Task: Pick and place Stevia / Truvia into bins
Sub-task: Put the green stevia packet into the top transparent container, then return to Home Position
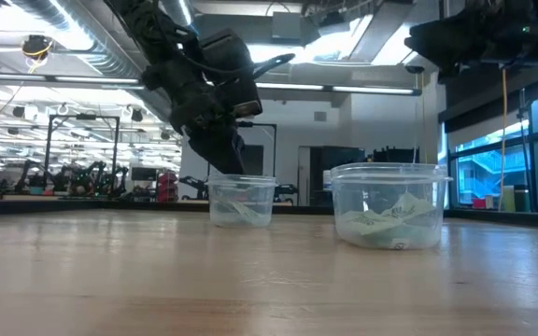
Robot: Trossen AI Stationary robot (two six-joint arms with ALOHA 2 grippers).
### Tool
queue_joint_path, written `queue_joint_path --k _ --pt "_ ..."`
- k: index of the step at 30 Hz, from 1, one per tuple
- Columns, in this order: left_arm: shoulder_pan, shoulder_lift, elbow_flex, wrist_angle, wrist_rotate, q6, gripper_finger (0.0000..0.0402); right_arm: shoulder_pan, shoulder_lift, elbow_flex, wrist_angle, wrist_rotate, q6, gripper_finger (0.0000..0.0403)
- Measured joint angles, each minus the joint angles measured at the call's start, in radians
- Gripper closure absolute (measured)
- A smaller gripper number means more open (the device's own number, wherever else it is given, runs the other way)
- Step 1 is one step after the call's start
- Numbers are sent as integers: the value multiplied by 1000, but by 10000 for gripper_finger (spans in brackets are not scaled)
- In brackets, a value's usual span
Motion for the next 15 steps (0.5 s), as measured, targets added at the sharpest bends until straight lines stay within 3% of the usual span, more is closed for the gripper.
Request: queue_joint_path --k 15 --pt "0 0 0 -11 -59 27 321 0 -56 0 -6 -54 -70 287"
